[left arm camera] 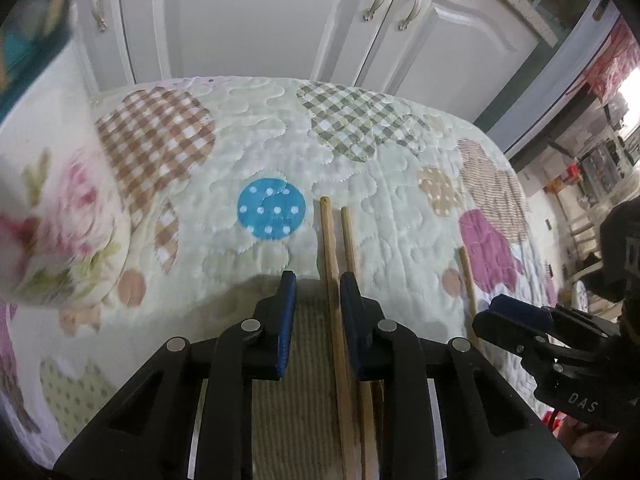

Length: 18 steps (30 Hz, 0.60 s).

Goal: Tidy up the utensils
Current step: 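Close the left gripper on a chopstick while the right gripper closes on another chopstick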

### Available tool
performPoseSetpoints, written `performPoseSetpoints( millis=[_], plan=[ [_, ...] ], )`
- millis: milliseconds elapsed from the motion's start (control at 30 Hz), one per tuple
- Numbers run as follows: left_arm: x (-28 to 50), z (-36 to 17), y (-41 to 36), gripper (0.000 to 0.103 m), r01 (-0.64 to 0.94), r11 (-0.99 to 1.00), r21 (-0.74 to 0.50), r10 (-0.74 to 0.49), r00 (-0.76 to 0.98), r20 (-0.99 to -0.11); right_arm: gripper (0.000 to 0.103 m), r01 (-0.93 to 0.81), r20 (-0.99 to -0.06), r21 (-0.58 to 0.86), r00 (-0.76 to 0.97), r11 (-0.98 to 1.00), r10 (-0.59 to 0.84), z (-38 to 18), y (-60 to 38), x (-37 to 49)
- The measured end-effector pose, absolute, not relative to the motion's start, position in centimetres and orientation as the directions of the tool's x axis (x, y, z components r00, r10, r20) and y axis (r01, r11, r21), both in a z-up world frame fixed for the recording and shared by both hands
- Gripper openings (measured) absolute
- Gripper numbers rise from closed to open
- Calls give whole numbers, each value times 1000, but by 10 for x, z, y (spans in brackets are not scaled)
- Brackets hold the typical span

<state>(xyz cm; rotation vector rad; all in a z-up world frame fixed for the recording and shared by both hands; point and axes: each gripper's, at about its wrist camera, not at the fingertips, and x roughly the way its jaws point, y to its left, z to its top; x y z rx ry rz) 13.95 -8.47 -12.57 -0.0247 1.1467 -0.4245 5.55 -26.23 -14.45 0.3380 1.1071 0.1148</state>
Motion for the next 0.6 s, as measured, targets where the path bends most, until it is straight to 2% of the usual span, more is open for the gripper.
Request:
performPoseSetpoints(
  millis=[200,333,367,433,600],
  plan=[
    [153,-127,-95,20,315,928,-196,-306,351,-885,31,73,-862,329,431,941,268,-149,-263,76],
    [154,-128,-105,20,326,935,-139,-261,370,-891,19,59,-872,293,427,954,241,-150,-260,86],
    [153,-128,-106,18,331,935,-126,-253,377,-891,16,53,-873,286,426,957,237,-150,-258,88],
    [154,-128,-105,6,335,934,-120,-251,380,-890,9,39,-874,275,426,961,233,-151,-256,91],
    [146,-122,-88,5,333,925,-184,-307,367,-878,8,7,-859,297,440,955,264,-143,-253,88]
  ],
)
